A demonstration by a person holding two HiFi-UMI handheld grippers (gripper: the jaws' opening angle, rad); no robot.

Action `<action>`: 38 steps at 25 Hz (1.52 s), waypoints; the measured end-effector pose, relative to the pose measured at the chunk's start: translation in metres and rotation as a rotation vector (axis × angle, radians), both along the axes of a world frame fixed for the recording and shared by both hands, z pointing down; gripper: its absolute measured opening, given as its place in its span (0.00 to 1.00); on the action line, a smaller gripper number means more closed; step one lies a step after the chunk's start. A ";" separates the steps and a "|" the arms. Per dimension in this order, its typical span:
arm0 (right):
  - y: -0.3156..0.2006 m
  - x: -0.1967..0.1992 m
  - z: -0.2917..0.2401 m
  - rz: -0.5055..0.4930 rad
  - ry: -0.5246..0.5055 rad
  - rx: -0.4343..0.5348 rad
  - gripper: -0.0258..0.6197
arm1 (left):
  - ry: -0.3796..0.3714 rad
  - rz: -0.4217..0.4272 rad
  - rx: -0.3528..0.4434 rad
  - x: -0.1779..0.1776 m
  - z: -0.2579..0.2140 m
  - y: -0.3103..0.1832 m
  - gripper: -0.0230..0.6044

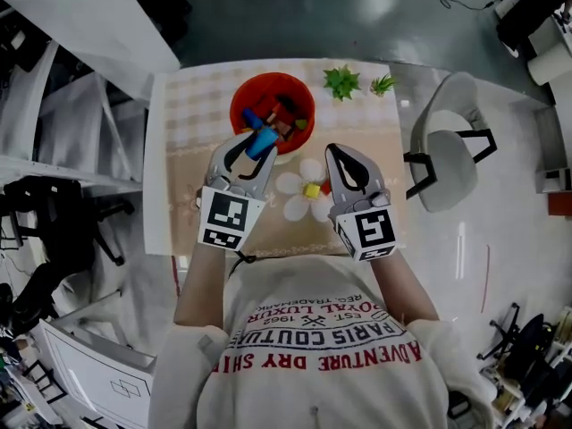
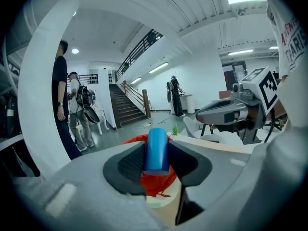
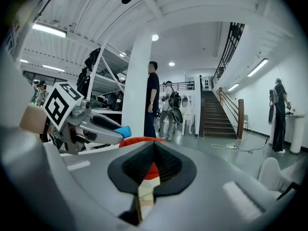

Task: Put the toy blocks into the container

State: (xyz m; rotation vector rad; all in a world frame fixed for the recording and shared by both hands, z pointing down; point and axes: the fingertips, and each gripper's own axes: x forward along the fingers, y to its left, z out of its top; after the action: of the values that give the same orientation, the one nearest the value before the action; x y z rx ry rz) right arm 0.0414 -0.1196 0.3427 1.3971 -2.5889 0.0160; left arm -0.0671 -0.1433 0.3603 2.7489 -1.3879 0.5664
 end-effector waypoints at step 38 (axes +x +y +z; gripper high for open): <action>0.020 0.054 0.045 -0.024 0.016 -0.121 0.04 | 0.086 -0.040 -0.082 0.061 0.051 0.038 0.49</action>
State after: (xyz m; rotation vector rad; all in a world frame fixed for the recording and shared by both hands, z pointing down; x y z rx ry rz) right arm 0.0957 -0.0993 0.3873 1.3190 -2.5448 0.1546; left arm -0.0059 -0.1049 0.4109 2.6426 -1.3654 0.4852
